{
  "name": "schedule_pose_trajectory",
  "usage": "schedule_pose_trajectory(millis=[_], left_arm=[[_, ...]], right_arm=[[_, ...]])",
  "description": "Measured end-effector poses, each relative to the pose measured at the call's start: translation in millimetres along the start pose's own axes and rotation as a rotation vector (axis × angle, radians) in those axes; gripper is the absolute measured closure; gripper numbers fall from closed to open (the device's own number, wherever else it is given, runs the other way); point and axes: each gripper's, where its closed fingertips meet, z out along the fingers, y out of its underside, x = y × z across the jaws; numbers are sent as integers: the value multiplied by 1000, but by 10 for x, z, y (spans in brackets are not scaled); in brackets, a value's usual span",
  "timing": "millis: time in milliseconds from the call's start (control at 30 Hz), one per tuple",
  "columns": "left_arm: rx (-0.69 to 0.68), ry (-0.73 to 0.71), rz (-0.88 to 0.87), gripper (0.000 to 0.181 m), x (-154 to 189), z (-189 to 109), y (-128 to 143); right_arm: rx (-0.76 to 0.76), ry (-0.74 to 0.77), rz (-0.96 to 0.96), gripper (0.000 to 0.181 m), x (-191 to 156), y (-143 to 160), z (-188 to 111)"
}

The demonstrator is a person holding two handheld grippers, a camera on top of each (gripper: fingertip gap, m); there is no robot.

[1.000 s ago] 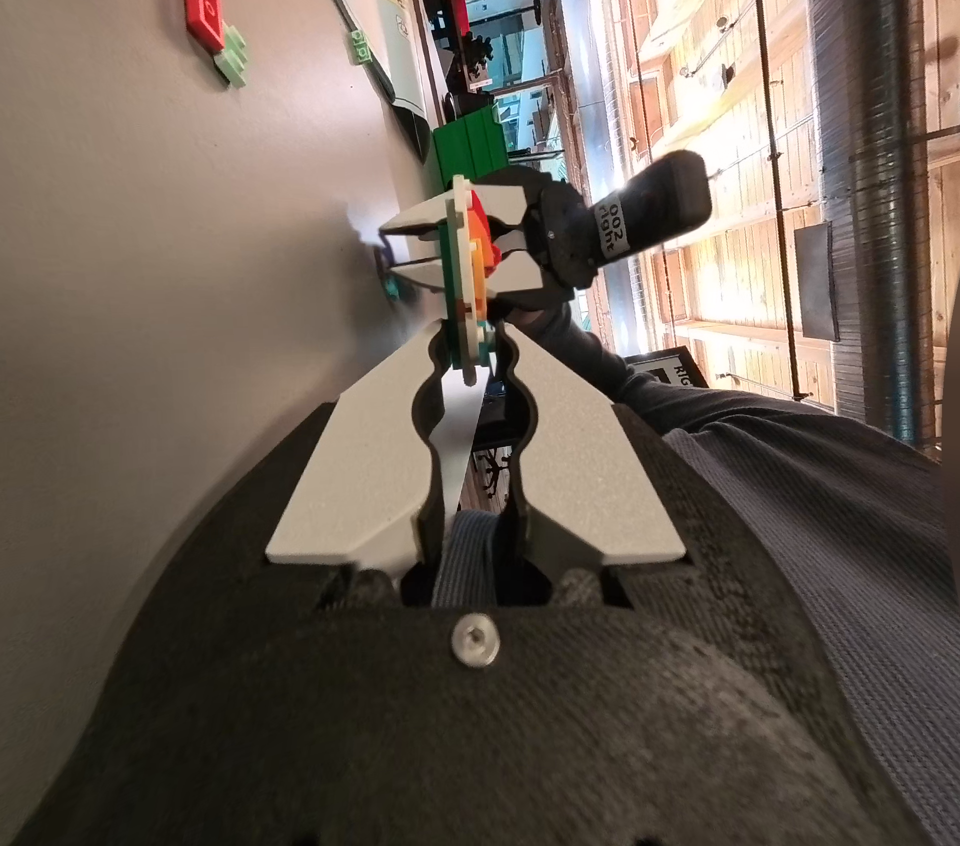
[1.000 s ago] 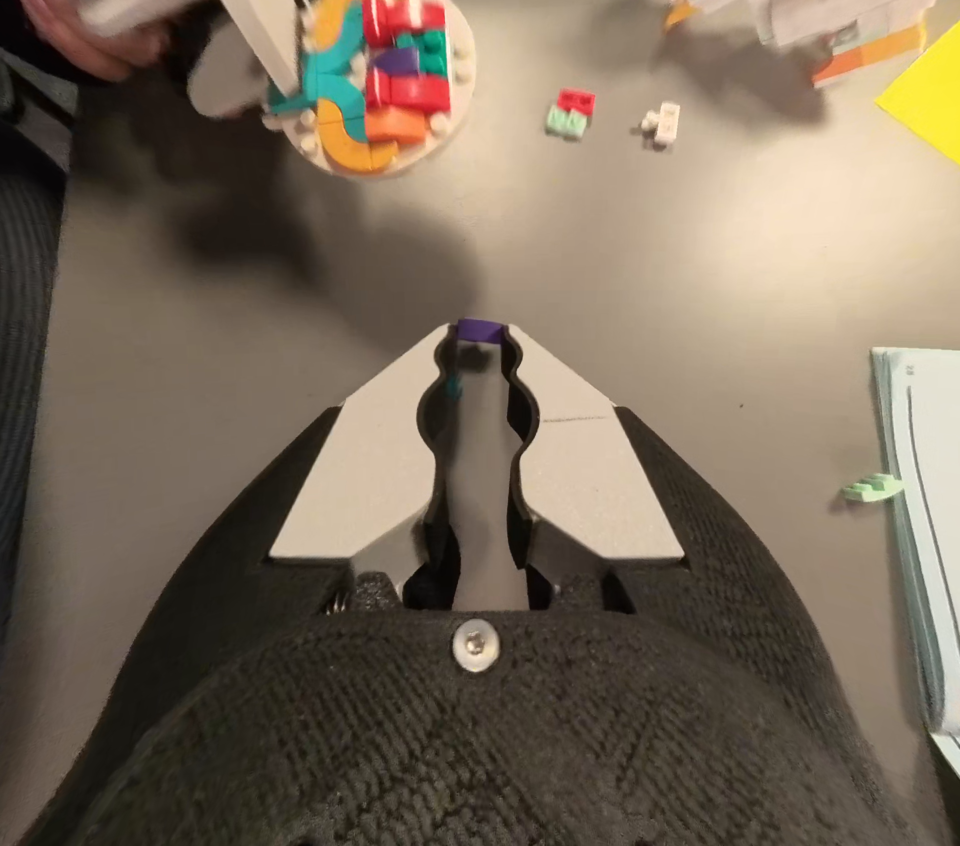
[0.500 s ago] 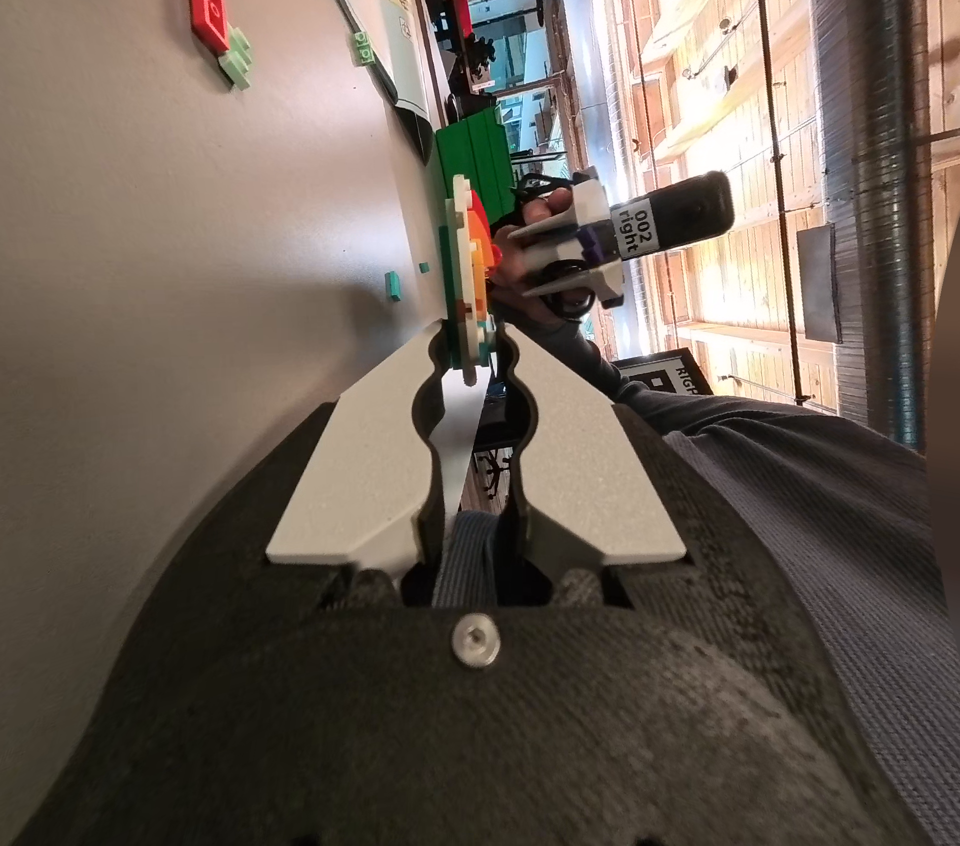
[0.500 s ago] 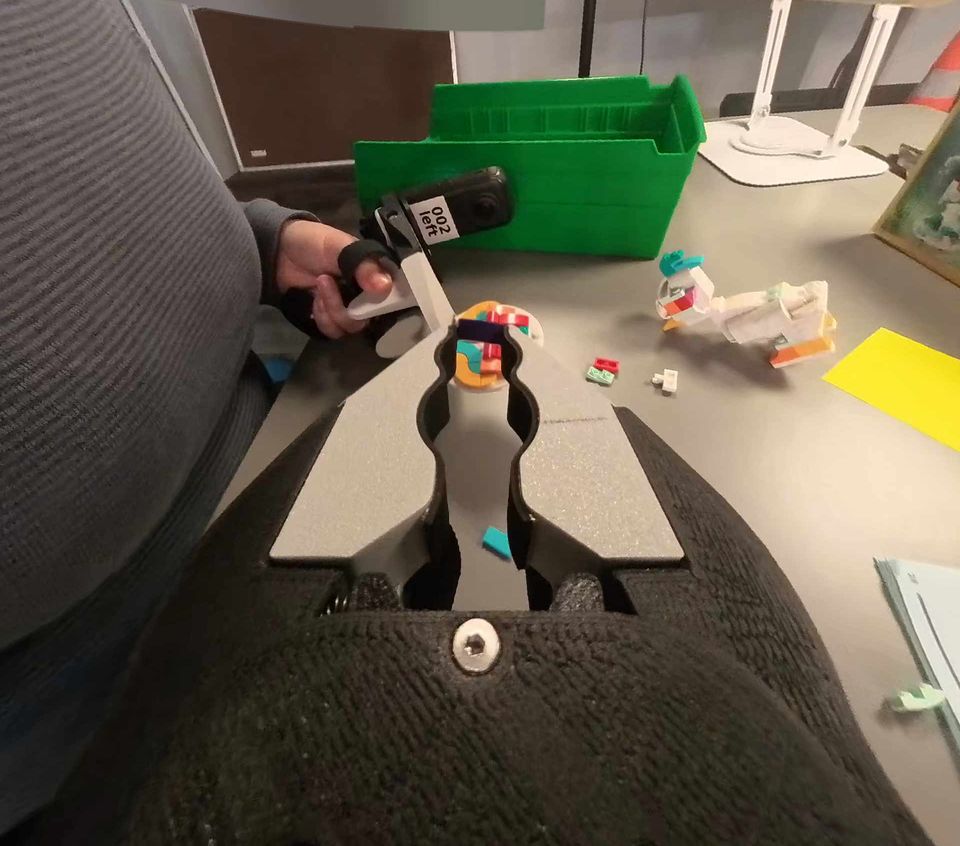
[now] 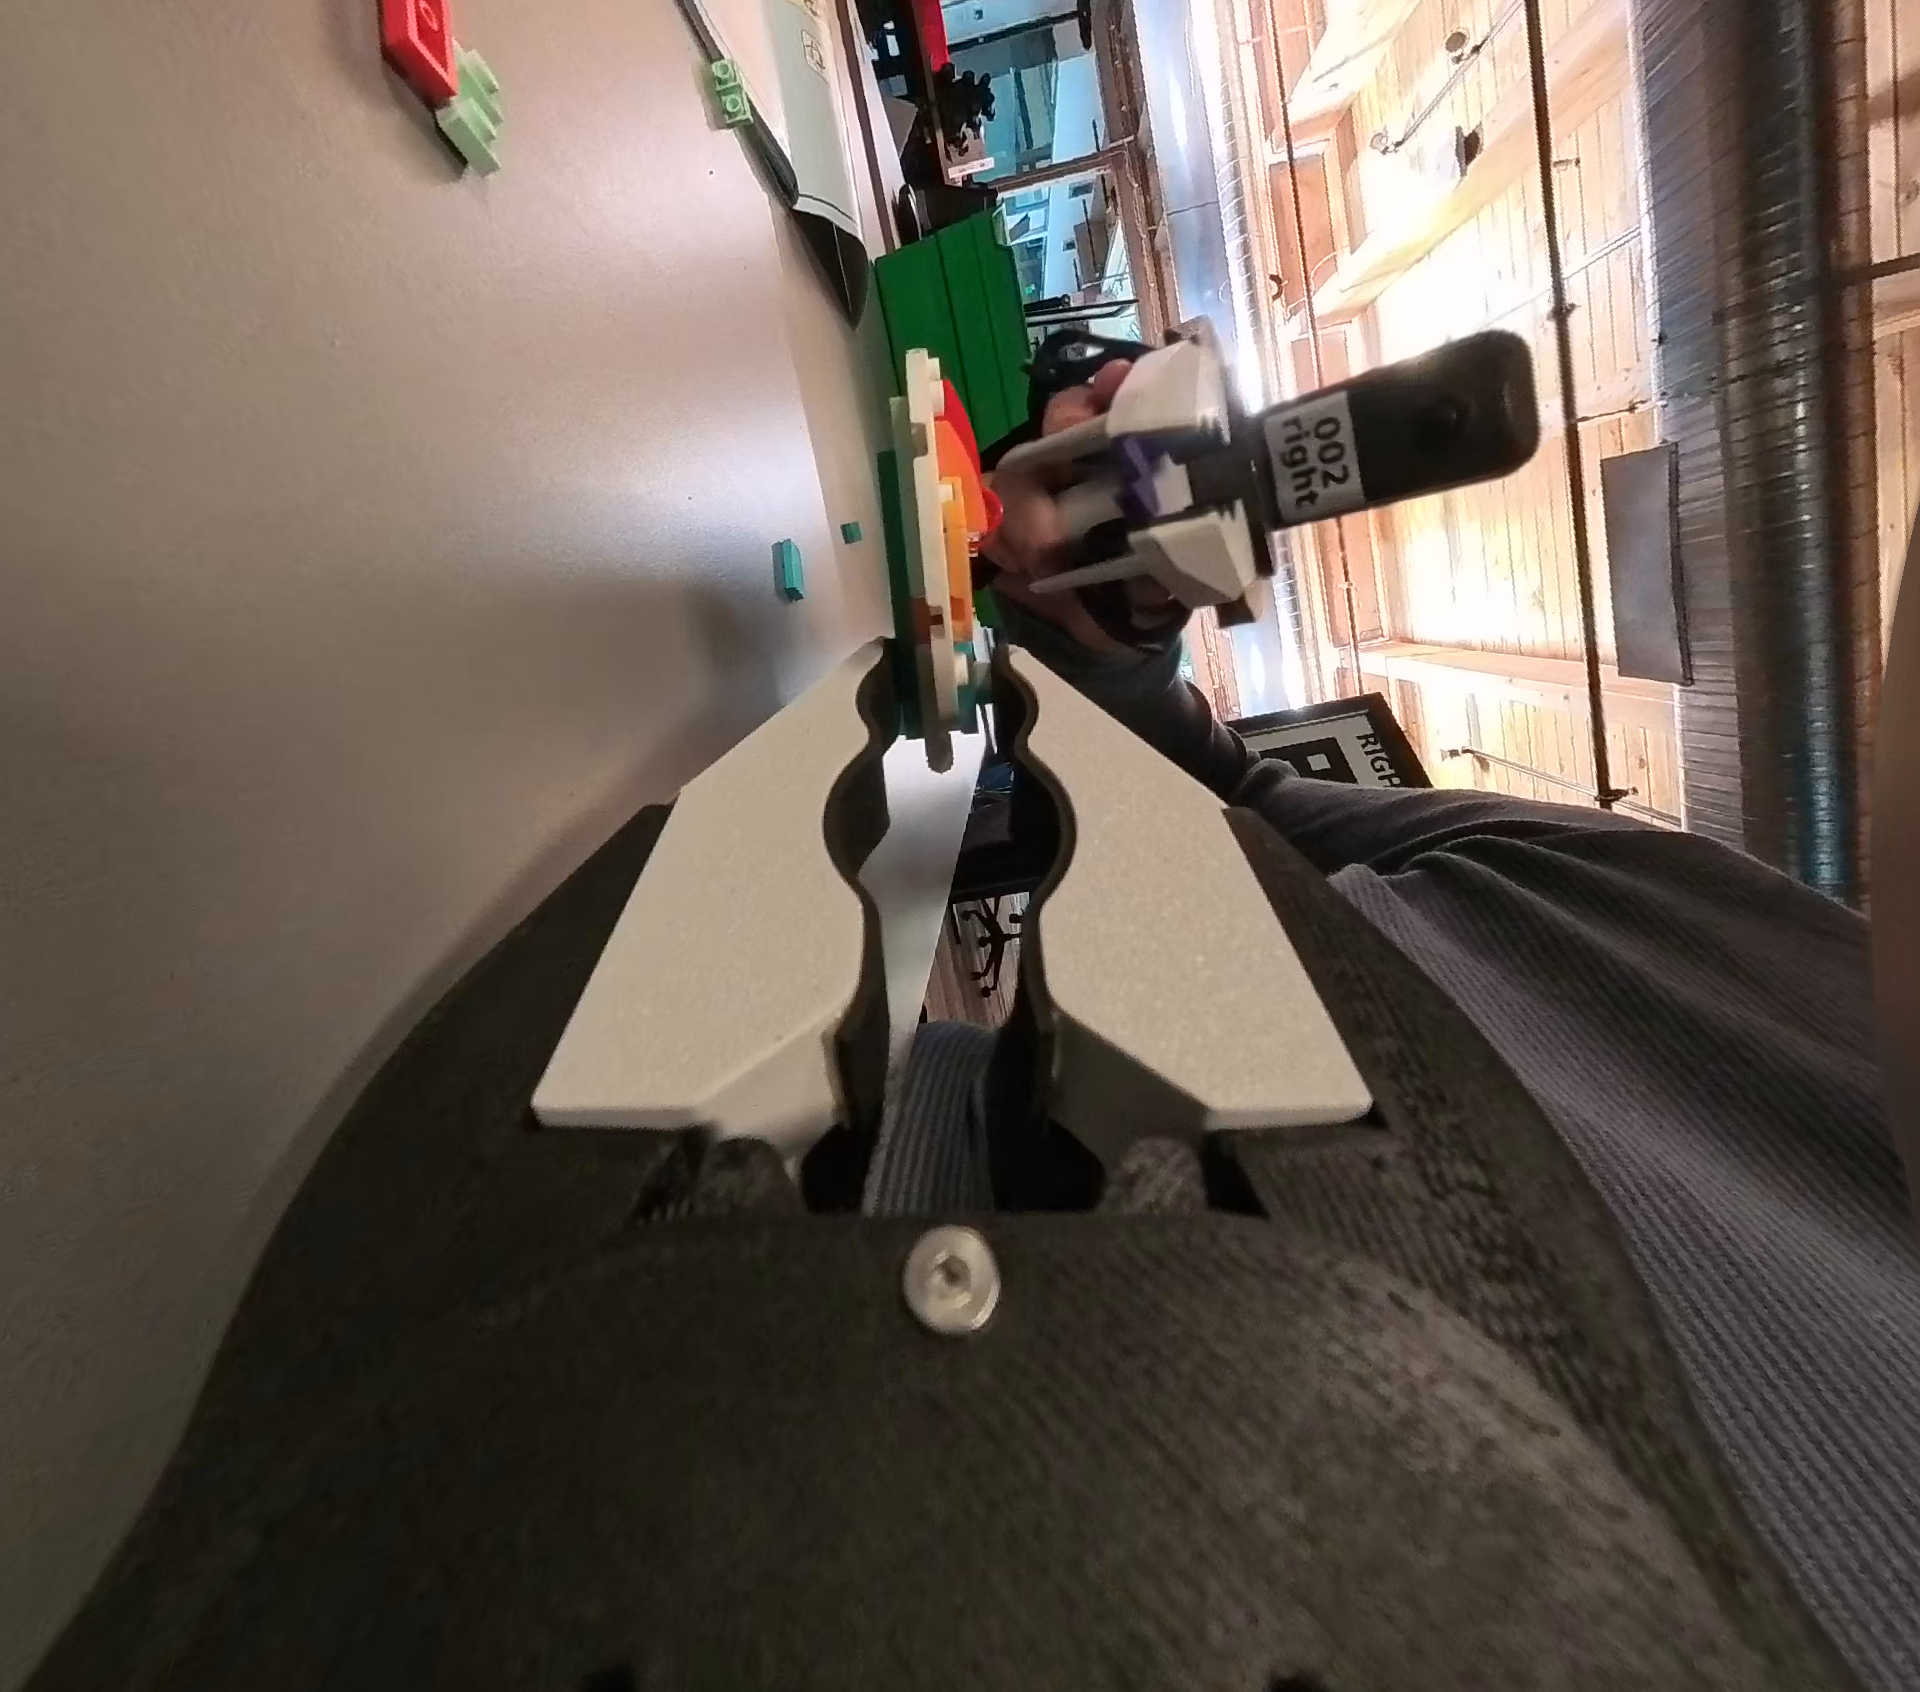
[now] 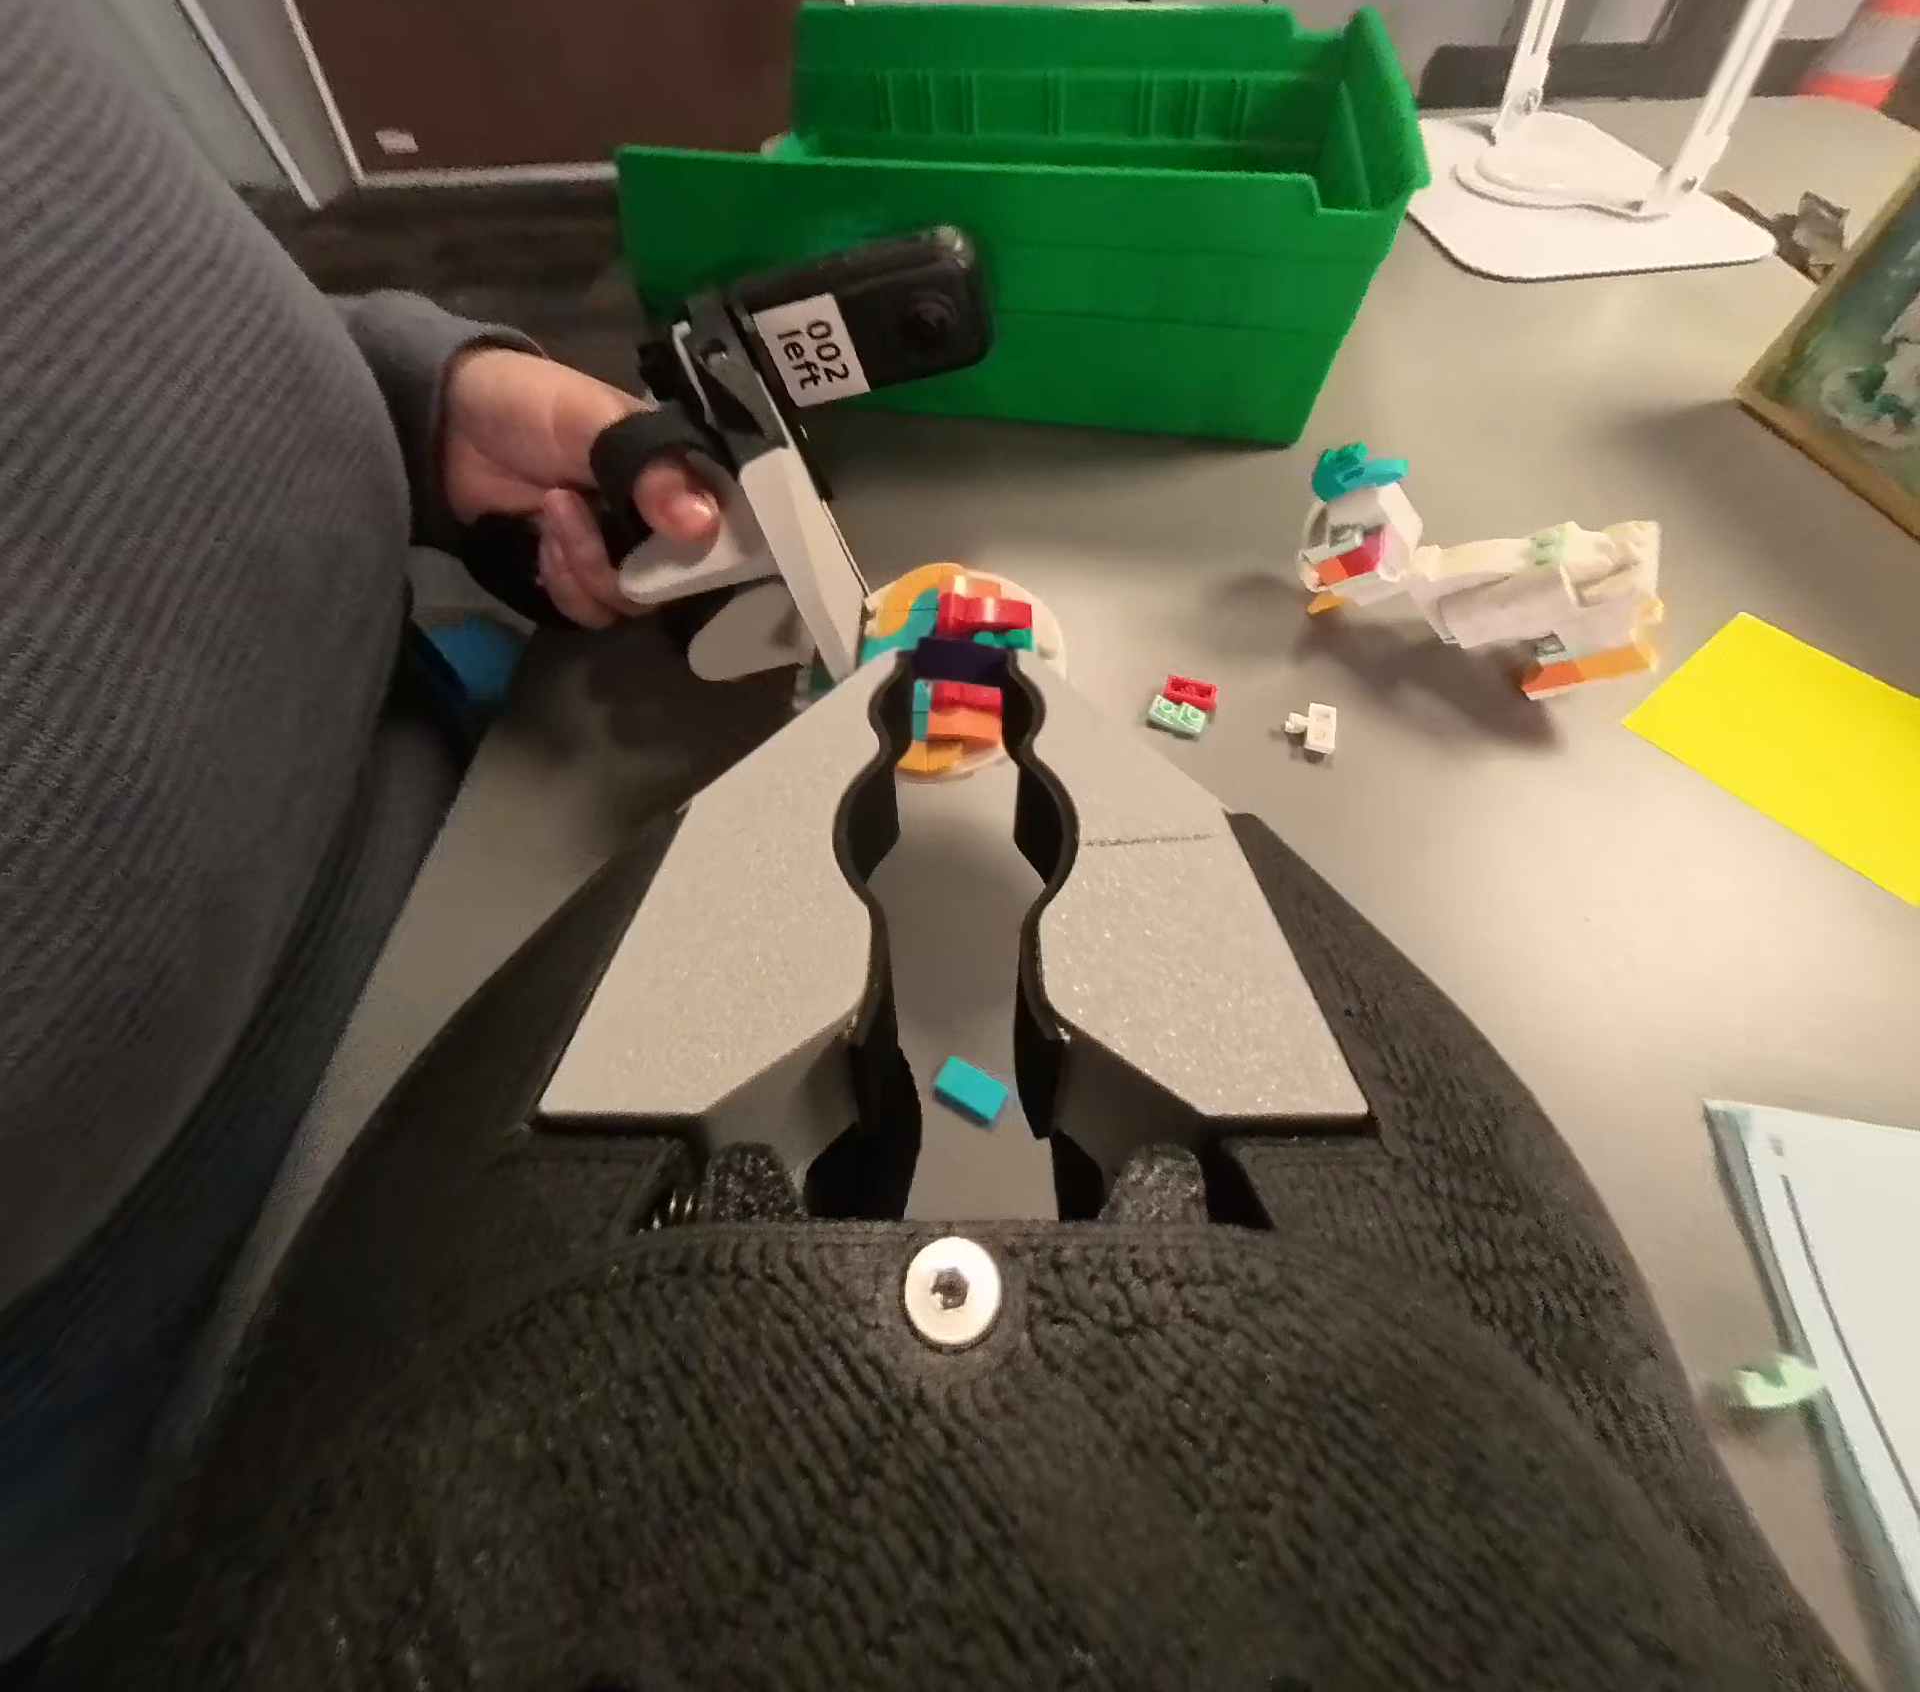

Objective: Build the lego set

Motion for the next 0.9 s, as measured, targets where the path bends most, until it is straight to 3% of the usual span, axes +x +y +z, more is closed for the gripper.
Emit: schedule_pose_trajectory(millis=[367,900], left_arm=[[-15,-6,0,166,-9,13,20],[-22,-12,-3,166,-18,18,29]], right_arm=[[-251,130,-210,167,9,90,192],[-457,162,-207,167,27,219,406]])
